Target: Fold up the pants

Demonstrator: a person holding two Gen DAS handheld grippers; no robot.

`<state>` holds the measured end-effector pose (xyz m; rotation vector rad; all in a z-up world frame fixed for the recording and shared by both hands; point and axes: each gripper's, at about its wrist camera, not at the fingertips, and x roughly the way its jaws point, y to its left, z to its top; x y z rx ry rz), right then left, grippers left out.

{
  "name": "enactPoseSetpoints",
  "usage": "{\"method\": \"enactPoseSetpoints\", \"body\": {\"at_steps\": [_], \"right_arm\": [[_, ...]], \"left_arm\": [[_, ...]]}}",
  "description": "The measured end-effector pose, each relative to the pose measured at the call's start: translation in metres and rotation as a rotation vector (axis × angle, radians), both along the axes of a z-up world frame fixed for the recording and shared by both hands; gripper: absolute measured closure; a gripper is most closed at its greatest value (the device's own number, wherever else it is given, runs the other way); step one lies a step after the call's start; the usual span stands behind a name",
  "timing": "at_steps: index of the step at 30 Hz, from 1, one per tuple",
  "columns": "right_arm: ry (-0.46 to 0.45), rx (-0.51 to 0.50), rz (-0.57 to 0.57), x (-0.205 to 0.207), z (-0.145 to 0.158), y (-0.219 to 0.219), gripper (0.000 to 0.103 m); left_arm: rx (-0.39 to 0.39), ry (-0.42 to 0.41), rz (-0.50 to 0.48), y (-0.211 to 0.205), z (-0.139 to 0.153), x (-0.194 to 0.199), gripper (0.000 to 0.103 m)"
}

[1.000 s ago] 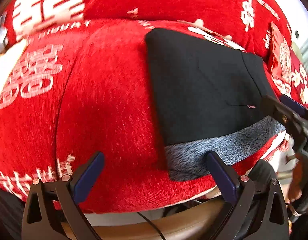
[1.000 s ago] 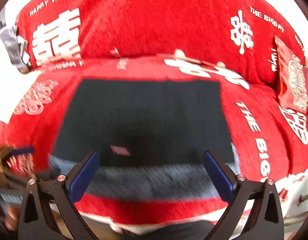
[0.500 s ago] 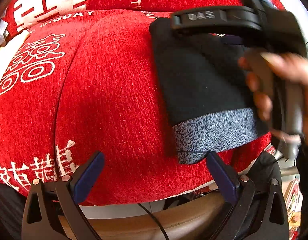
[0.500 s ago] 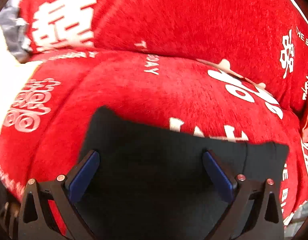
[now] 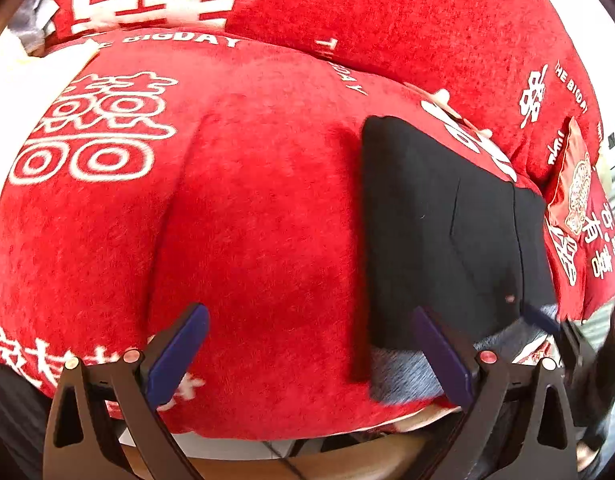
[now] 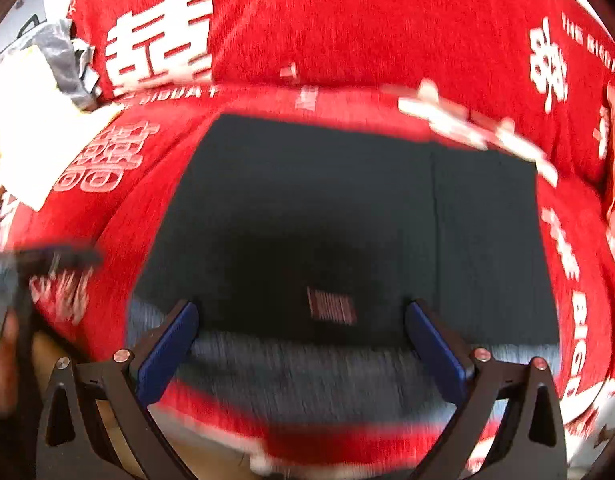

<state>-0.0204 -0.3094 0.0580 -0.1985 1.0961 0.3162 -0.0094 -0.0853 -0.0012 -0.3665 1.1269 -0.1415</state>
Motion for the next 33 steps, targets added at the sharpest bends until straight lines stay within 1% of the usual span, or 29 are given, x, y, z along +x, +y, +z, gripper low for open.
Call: {"method": "enactPoseSetpoints", "body": {"at_steps": [1, 3, 4, 5, 8, 9, 11, 12, 13, 15, 16, 17, 19, 20, 21, 22, 23, 24, 25, 29, 30, 31, 32, 33], "right_arm": [[-0.025, -0.021, 0.028, -0.007, 0.005, -0.005, 0.001], [-0.077, -0.052, 0.002, -0.008, 0.015, -0.02, 0.0], [-0.086, -0.028, -0.024, -0.005, 0.019, -0.031, 0.0], [-0.089, 0.047, -0.083, 0.003, 0.025, -0.052, 0.0], [-0.062, 0.199, -0.227, 0.027, 0.025, -0.095, 0.0], [-0.059, 0.22, -0.25, 0.033, 0.025, -0.103, 0.0], [-0.08, 0.239, -0.286, 0.047, 0.029, -0.114, 0.0], [-0.097, 0.242, -0.288, 0.052, 0.033, -0.116, 0.0], [-0.115, 0.246, -0.282, 0.056, 0.036, -0.116, 0.0], [-0.14, 0.245, -0.25, 0.072, 0.042, -0.11, 0.0], [-0.136, 0.237, -0.224, 0.081, 0.04, -0.106, 0.0], [-0.124, 0.222, -0.206, 0.09, 0.036, -0.1, 0.0], [-0.074, 0.193, -0.18, 0.104, 0.02, -0.093, 0.0], [-0.044, 0.18, -0.172, 0.104, 0.011, -0.092, 0.0], [-0.033, 0.157, -0.167, 0.102, 0.005, -0.089, 0.0], [-0.043, 0.119, -0.165, 0.097, 0.002, -0.087, 0.0], [-0.071, 0.066, -0.157, 0.086, -0.001, -0.084, 0.0], [-0.075, 0.05, -0.149, 0.078, -0.002, -0.083, 0.0], [-0.073, 0.041, -0.14, 0.064, -0.004, -0.084, 0.001], [-0.044, 0.089, -0.133, 0.015, -0.005, -0.105, 0.0], [-0.016, 0.11, -0.133, 0.007, -0.006, -0.112, 0.0], [0.026, 0.142, -0.144, -0.001, -0.007, -0.122, 0.0], [0.044, 0.163, -0.171, -0.006, -0.008, -0.133, 0.0], [0.044, 0.183, -0.2, -0.009, -0.007, -0.143, 0.0]], "left_arm": [[-0.001, -0.004, -0.021, -0.007, 0.001, 0.001, 0.001], [0.018, -0.029, -0.096, -0.038, 0.008, 0.011, 0.001], [0.017, -0.036, -0.119, -0.047, 0.009, 0.014, 0.001], [0.012, -0.036, -0.144, -0.063, 0.011, 0.021, 0.001], [-0.008, -0.043, -0.195, -0.101, 0.02, 0.039, 0.001], [0.006, -0.05, -0.195, -0.113, 0.025, 0.046, 0.001], [-0.005, -0.094, -0.238, -0.133, 0.042, 0.063, 0.001], [-0.003, -0.112, -0.241, -0.139, 0.048, 0.073, 0.001], [0.02, -0.122, -0.22, -0.145, 0.054, 0.086, 0.001], [0.052, -0.096, -0.224, -0.157, 0.054, 0.11, 0.001], [0.068, -0.082, -0.214, -0.157, 0.051, 0.117, 0.001], [0.092, -0.059, -0.181, -0.153, 0.044, 0.122, 0.001], [0.107, 0.003, -0.134, -0.143, 0.025, 0.125, 0.001], [0.094, 0.028, -0.125, -0.14, 0.015, 0.123, 0.001], [0.093, 0.025, -0.13, -0.138, 0.01, 0.118, 0.001], [0.151, -0.009, -0.154, -0.143, 0.01, 0.104, 0.001], [0.227, -0.026, -0.182, -0.151, 0.011, 0.094, 0.001], [0.285, -0.038, -0.205, -0.158, 0.009, 0.083, 0.001], [0.318, -0.059, -0.221, -0.163, 0.008, 0.065, 0.001], [0.354, -0.1, -0.246, -0.162, 0.007, 0.014, 0.001], [0.361, -0.117, -0.249, -0.163, 0.009, 0.005, 0.001], [0.362, -0.109, -0.295, -0.164, 0.009, -0.005, 0.001], [0.358, -0.092, -0.338, -0.165, 0.011, -0.01, 0.001], [0.35, -0.074, -0.37, -0.161, 0.014, -0.015, 0.001]]}}
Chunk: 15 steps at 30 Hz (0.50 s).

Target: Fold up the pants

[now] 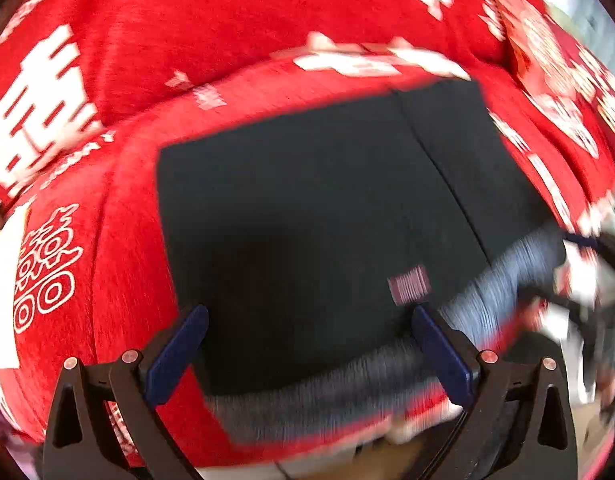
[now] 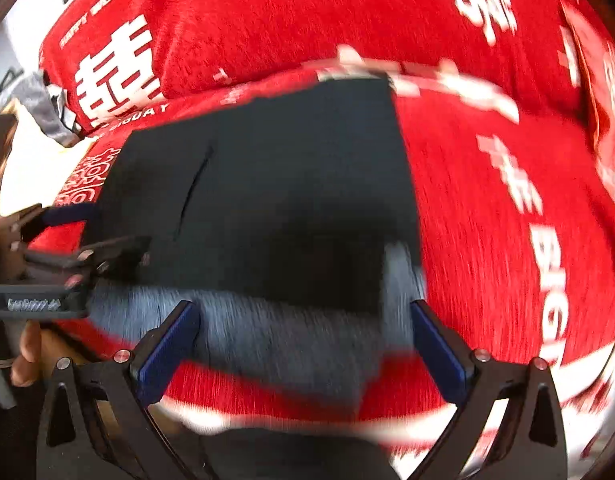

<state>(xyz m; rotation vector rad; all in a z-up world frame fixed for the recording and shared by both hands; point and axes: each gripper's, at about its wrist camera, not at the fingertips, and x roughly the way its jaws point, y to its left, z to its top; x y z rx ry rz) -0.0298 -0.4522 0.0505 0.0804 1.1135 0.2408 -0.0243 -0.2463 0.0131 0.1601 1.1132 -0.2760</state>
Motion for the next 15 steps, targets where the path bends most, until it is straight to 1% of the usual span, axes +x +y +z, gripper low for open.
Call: {"method": "enactPoseSetpoints", "body": {"at_steps": [1, 2, 3, 4, 5, 6, 7, 9, 10, 12, 13, 14, 15], "right_arm": [[-0.01, 0.022, -0.031, -0.003, 0.001, -0.011, 0.0], [-0.024, 0.056, -0.081, -0.004, 0.002, -0.028, 0.0], [-0.027, 0.104, -0.138, -0.002, 0.002, -0.045, 0.0], [-0.024, 0.18, -0.195, 0.003, 0.001, -0.062, 0.0], [-0.023, 0.228, -0.22, 0.007, 0.0, -0.07, 0.0], [-0.017, 0.293, -0.249, 0.016, -0.002, -0.08, 0.0], [-0.014, 0.319, -0.251, 0.023, -0.004, -0.082, 0.0], [-0.005, 0.343, -0.189, 0.041, -0.01, -0.073, 0.0], [0.01, 0.327, -0.147, 0.05, -0.017, -0.063, 0.0], [0.052, 0.287, -0.088, 0.06, -0.032, -0.046, 0.0], [0.028, 0.297, -0.078, 0.06, -0.034, -0.04, 0.0], [0.009, 0.324, -0.056, 0.06, -0.032, -0.035, 0.0], [0.033, 0.352, -0.029, 0.062, -0.033, -0.029, 0.0]], "left_arm": [[-0.027, 0.0, -0.001, 0.01, 0.006, -0.004, 0.001], [-0.041, -0.014, 0.022, 0.019, 0.01, -0.004, 0.001], [-0.049, -0.029, 0.059, 0.029, 0.014, -0.002, 0.001], [-0.076, -0.038, 0.113, 0.045, 0.017, 0.005, 0.001], [-0.113, -0.025, 0.146, 0.056, 0.016, 0.013, 0.001], [-0.156, 0.01, 0.174, 0.067, 0.011, 0.022, 0.001], [-0.192, 0.06, 0.19, 0.075, 0.002, 0.034, 0.001], [-0.214, 0.108, 0.213, 0.082, -0.011, 0.047, 0.001], [-0.23, 0.101, 0.194, 0.082, -0.014, 0.051, 0.001], [-0.228, 0.081, 0.146, 0.078, -0.014, 0.053, 0.001], [-0.226, 0.061, 0.095, 0.074, -0.015, 0.055, 0.001], [-0.227, 0.049, 0.069, 0.075, -0.016, 0.056, 0.0], [-0.274, 0.07, 0.061, 0.082, -0.018, 0.06, 0.0]]}}
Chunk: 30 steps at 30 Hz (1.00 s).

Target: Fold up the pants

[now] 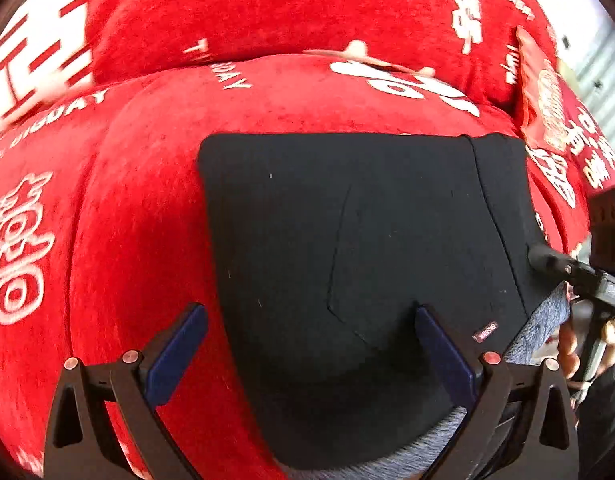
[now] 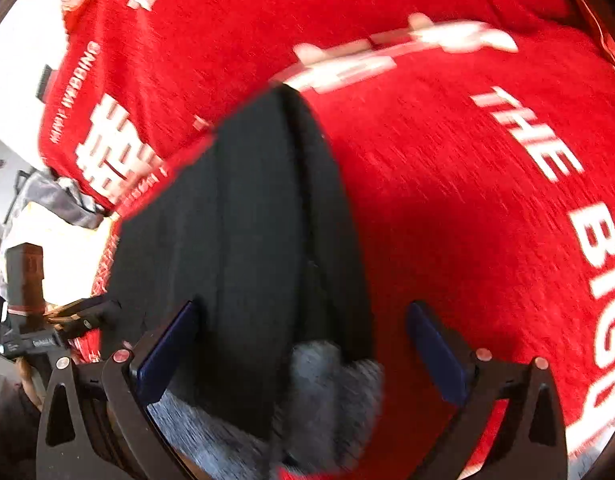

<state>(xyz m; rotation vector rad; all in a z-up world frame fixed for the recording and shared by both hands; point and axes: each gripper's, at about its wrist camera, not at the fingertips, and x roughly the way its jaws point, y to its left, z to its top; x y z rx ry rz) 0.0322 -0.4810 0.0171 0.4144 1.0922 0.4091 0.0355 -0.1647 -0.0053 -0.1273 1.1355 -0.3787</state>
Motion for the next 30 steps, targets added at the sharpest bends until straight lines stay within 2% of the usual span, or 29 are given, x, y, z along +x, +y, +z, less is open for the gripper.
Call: {"method": "enactPoseSetpoints", "body": {"at_steps": [2, 3, 4, 5, 7, 10, 12, 13, 14, 15, 17, 19, 21, 25, 30], "right_arm": [[0.019, 0.02, 0.045, -0.003, -0.002, 0.015, 0.0], [0.004, -0.038, 0.074, -0.005, -0.002, 0.025, 0.0], [-0.011, -0.084, 0.096, -0.007, -0.003, 0.032, 0.0], [-0.023, -0.097, 0.103, -0.008, -0.003, 0.034, 0.0], [-0.012, -0.059, 0.082, -0.009, -0.002, 0.03, 0.0], [-0.026, -0.075, 0.069, -0.012, 0.004, 0.034, 0.004], [-0.051, -0.097, 0.07, -0.019, 0.011, 0.039, 0.017], [-0.05, -0.096, 0.064, -0.021, 0.014, 0.037, 0.022], [-0.047, -0.103, 0.053, -0.023, 0.019, 0.037, 0.036], [-0.047, -0.115, 0.052, -0.024, 0.027, 0.04, 0.044], [-0.065, -0.15, 0.054, -0.026, 0.039, 0.051, 0.049], [-0.091, -0.184, 0.061, -0.031, 0.053, 0.062, 0.051], [-0.128, -0.18, 0.074, -0.036, 0.07, 0.074, 0.053], [-0.195, -0.222, 0.122, -0.04, 0.103, 0.11, 0.053], [-0.205, -0.179, 0.17, -0.033, 0.12, 0.149, 0.053]], "left_arm": [[-0.118, 0.078, 0.034, 0.015, -0.01, 0.004, 0.0], [-0.171, 0.114, 0.046, 0.021, -0.017, 0.005, 0.0], [-0.188, 0.104, 0.044, 0.023, -0.018, 0.003, 0.0], [-0.17, 0.087, 0.032, 0.018, -0.016, 0.002, 0.0], [-0.134, 0.071, -0.002, 0.002, -0.013, 0.001, 0.0], [-0.072, 0.047, 0.02, -0.019, -0.008, 0.003, 0.0], [-0.05, 0.006, 0.008, -0.026, -0.001, -0.004, 0.017], [-0.021, -0.031, -0.01, -0.03, 0.005, -0.01, 0.022], [0.001, -0.048, -0.02, -0.032, 0.009, -0.013, 0.028], [0.011, -0.058, -0.025, -0.033, 0.012, -0.015, 0.033], [-0.001, -0.043, -0.009, -0.028, 0.016, -0.013, 0.04], [-0.024, -0.024, 0.009, -0.02, 0.022, -0.011, 0.046], [-0.036, -0.04, 0.004, -0.016, 0.033, -0.015, 0.053], [-0.027, -0.076, 0.012, -0.004, 0.052, -0.02, 0.054], [-0.068, -0.083, 0.088, 0.048, 0.068, -0.018, 0.054]]}}
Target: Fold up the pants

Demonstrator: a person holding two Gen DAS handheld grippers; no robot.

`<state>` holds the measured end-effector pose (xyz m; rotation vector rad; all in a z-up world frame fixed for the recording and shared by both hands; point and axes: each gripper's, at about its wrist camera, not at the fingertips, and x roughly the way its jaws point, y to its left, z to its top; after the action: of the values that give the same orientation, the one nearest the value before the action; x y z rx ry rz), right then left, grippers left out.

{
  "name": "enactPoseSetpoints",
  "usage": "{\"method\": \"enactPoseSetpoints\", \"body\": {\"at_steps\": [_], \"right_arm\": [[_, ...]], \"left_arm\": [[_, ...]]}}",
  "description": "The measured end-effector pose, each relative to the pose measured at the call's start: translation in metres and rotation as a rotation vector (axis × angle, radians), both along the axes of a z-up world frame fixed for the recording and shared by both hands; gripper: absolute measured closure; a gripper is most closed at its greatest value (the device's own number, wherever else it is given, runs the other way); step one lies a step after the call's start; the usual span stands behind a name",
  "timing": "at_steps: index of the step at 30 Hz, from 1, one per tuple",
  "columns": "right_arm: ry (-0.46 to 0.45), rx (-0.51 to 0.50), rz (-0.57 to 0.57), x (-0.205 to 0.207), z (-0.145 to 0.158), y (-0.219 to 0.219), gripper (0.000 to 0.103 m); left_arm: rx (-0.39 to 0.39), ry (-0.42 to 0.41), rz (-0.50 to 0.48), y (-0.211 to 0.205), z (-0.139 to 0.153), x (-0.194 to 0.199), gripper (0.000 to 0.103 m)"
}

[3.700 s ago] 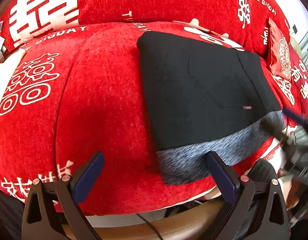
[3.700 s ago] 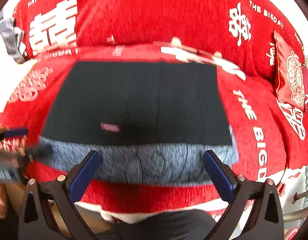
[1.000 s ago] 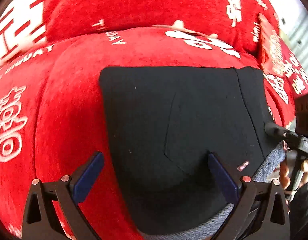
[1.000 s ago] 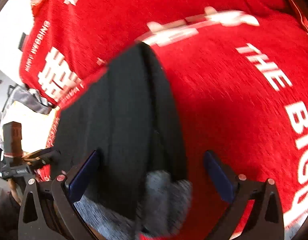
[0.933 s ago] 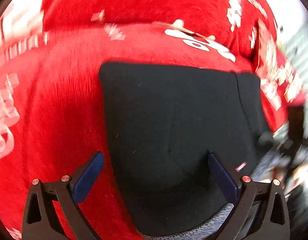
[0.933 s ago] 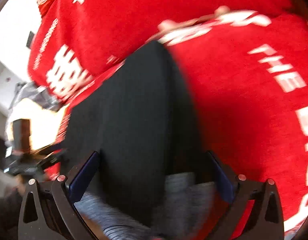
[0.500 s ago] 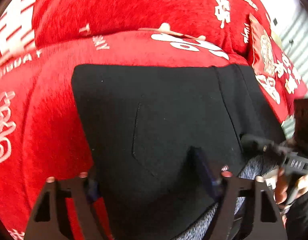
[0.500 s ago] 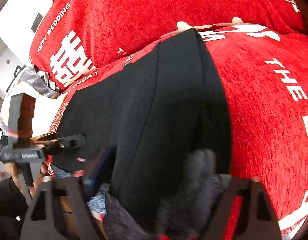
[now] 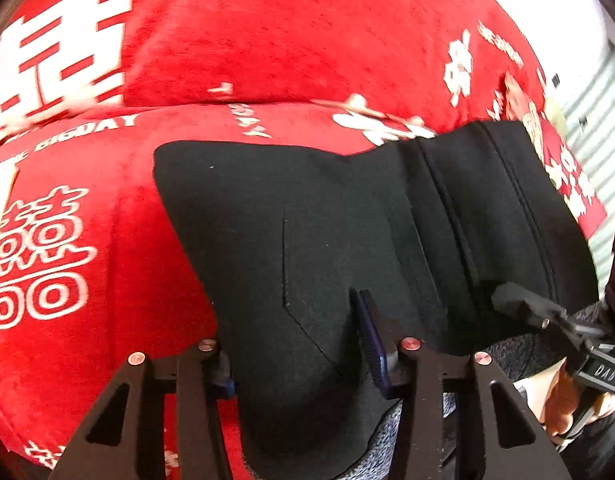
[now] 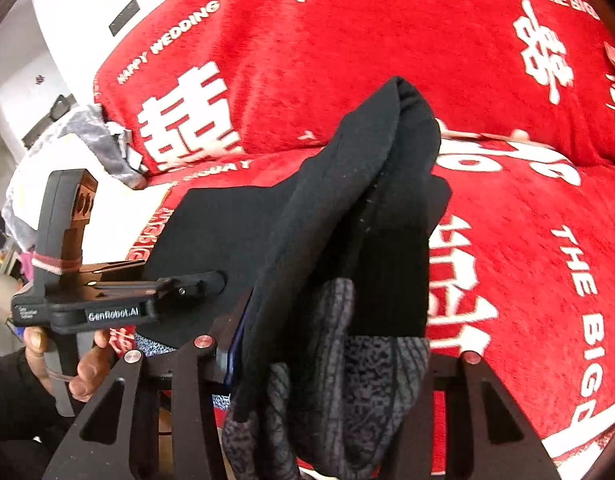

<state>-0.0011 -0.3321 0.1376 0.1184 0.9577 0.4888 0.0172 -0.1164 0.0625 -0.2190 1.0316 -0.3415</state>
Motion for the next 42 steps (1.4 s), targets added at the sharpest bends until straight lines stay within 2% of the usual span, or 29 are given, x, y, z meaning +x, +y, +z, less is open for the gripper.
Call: {"method": "enactPoseSetpoints", "body": {"at_steps": [5, 8, 11, 13, 14, 15, 16, 18, 19, 21, 23, 25, 27, 29, 32, 35, 38, 40, 42], "right_arm": [[0.016, 0.032, 0.052, 0.009, 0.006, 0.051, 0.054], [0.052, 0.065, 0.067, 0.016, -0.002, 0.078, 0.054], [0.109, 0.08, 0.062, 0.02, -0.019, 0.088, 0.054], [0.168, 0.075, 0.048, 0.023, -0.039, 0.092, 0.054], [0.186, 0.043, 0.029, 0.024, -0.051, 0.093, 0.053], [0.19, 0.024, 0.014, 0.023, -0.059, 0.091, 0.05], [0.192, 0.025, -0.003, 0.023, -0.063, 0.087, 0.048], [0.239, 0.059, -0.047, 0.029, -0.074, 0.073, 0.035], [0.265, 0.077, -0.063, 0.031, -0.078, 0.068, 0.033], [0.302, 0.108, -0.106, 0.035, -0.081, 0.055, 0.029], [0.272, 0.097, -0.165, 0.032, -0.07, 0.043, 0.027], [0.186, 0.041, -0.233, 0.024, -0.051, 0.036, 0.026], [0.073, -0.012, -0.248, 0.013, -0.029, 0.043, 0.021], [-0.039, -0.083, -0.177, -0.004, -0.01, 0.065, 0.018], [-0.117, -0.203, -0.03, -0.027, -0.007, 0.1, 0.016], [-0.129, -0.25, 0.062, -0.041, -0.021, 0.115, 0.016], [-0.083, -0.294, 0.12, -0.047, -0.049, 0.123, 0.016], [-0.08, -0.331, 0.122, -0.047, -0.061, 0.125, 0.015], [-0.097, -0.35, 0.148, -0.052, -0.067, 0.128, 0.009]], "left_arm": [[0.03, -0.012, 0.074, 0.049, 0.012, 0.005, 0.055], [0.038, 0.01, 0.104, 0.072, 0.005, 0.007, 0.054], [0.027, 0.058, 0.123, 0.091, -0.017, 0.013, 0.054], [0.013, 0.119, 0.128, 0.1, -0.043, 0.018, 0.054], [0.015, 0.131, 0.131, 0.102, -0.053, 0.019, 0.046], [0.01, 0.139, 0.136, 0.105, -0.061, 0.019, 0.038], [-0.02, 0.143, 0.157, 0.11, -0.068, 0.018, 0.035], [-0.084, 0.159, 0.189, 0.12, -0.073, 0.018, 0.034], [-0.107, 0.161, 0.198, 0.124, -0.073, 0.017, 0.034], [-0.09, 0.158, 0.207, 0.126, -0.069, 0.014, 0.034], [-0.002, 0.142, 0.241, 0.126, -0.058, 0.006, 0.034], [0.089, 0.079, 0.293, 0.122, -0.043, -0.009, 0.032], [0.115, 0.032, 0.283, 0.111, -0.033, -0.025, 0.019], [0.131, -0.005, 0.253, 0.097, -0.028, -0.036, 0.019], [0.158, -0.007, 0.213, 0.08, -0.035, -0.042, 0.019], [0.193, 0.035, 0.216, 0.073, -0.051, -0.043, 0.018], [0.211, 0.038, 0.235, 0.074, -0.06, -0.045, 0.004], [0.155, 0.07, 0.255, 0.081, -0.068, -0.044, 0.003], [0.114, 0.087, 0.273, 0.086, -0.071, -0.046, 0.003]]}}
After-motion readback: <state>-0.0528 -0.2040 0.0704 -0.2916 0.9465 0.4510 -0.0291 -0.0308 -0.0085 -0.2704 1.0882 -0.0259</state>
